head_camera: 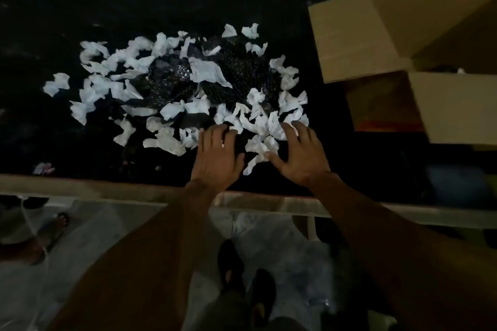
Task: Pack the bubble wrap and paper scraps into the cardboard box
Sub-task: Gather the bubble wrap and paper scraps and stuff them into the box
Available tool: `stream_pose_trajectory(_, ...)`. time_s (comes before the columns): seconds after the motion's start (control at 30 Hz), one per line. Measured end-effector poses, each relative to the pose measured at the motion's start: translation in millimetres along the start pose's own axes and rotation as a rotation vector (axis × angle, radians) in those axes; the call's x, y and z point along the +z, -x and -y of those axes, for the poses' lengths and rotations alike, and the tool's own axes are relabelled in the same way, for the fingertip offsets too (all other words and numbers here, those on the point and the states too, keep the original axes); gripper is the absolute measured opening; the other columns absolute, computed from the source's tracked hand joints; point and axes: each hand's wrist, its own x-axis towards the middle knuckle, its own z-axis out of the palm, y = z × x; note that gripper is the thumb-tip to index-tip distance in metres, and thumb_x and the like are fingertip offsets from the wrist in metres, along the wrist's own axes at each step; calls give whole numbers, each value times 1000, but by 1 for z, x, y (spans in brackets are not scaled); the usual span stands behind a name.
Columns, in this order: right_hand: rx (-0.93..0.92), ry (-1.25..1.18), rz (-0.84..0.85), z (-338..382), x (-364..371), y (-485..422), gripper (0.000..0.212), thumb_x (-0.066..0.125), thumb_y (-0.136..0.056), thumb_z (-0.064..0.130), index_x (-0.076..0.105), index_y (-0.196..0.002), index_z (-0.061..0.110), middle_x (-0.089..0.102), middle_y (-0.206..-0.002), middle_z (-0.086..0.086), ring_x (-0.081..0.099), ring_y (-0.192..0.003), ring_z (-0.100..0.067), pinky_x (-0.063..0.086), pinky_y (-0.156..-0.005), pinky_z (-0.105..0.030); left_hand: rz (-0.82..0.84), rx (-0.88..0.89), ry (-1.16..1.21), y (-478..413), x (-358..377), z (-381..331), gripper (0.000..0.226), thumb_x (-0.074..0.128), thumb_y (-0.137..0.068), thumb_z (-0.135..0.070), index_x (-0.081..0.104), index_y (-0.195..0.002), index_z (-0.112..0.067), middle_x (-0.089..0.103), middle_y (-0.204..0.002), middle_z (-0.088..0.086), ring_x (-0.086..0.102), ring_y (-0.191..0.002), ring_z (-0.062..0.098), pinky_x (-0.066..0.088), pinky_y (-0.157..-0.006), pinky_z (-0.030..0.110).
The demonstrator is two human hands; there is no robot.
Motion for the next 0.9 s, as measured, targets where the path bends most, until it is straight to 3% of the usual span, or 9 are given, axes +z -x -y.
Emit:
stream_pose_trajectory(0.13,33,25,86,10,17,-9,107,45,-73,84,8,-153,23,6,-159,-17,8,-144,-39,15,-116,-56,98,-127,-61,0,13,13,63,50,-90,-47,32,-141,-16,31,-145,21,27,-135,40,24,-111,60)
stream_pose_trajectory(0.3,76,48,137,15,35,-22,121,27,-58,95,4,-153,22,4,-158,-24,7,-144,-42,12,-115,-58,170,-89,22,0,30,25,65,46,-93,-47,28,-144,-11,33,-144,19,30,-133,37,28,-111,53)
stream_pose_trajectory(0.37,79,69,152,17,43,-25,121,30,-60,94,7,-152,18,8,-156,-26,10,-143,-44,13,-115,-58,182,-69,40,-1,35,27,63,46,-94,-44,33,-142,-5,38,-140,21,35,-129,36,30,-111,49)
stream_pose_trajectory(0.47,86,58,112,17,51,-27,106,49,-69,81,25,-143,9,29,-145,-26,26,-136,-43,23,-111,-56,163,-68,107,-3,41,26,53,52,-95,-36,45,-133,1,47,-130,23,43,-120,38,36,-105,46)
stream_pose_trajectory(0.57,78,65,28,15,59,-24,81,47,-77,68,43,-124,2,47,-122,-24,44,-116,-40,36,-102,-53,66,-49,167,-1,47,25,34,57,-94,-26,56,-114,2,54,-113,22,50,-102,36,44,-91,46)
stream_pose_trajectory(0.67,75,66,-26,13,64,-24,57,42,-87,54,50,-108,1,53,-107,-22,49,-103,-37,42,-95,-52,43,25,151,4,55,25,25,42,-99,-23,56,-99,-2,53,-100,16,48,-89,30,43,-83,45)
stream_pose_trajectory(0.77,55,85,-24,8,59,-28,45,37,-91,38,53,-100,-3,53,-102,-25,51,-93,-38,45,-86,-48,46,68,100,4,60,25,26,34,-102,-13,56,-101,1,51,-100,18,47,-89,31,41,-81,47)
stream_pose_trajectory(0.83,43,81,-5,3,55,-30,46,39,-88,35,56,-93,-7,52,-101,-27,50,-89,-39,46,-81,-47,16,3,257,2,54,19,13,45,-93,-2,54,-102,1,50,-99,18,46,-86,29,44,-76,45)
stream_pose_trajectory(0.9,68,21,42,-3,52,-31,44,54,-86,35,58,-93,-9,48,-112,-25,46,-96,-37,44,-86,-43,35,-122,462,-2,45,12,30,52,-84,4,48,-114,2,48,-107,19,47,-93,29,46,-82,44)
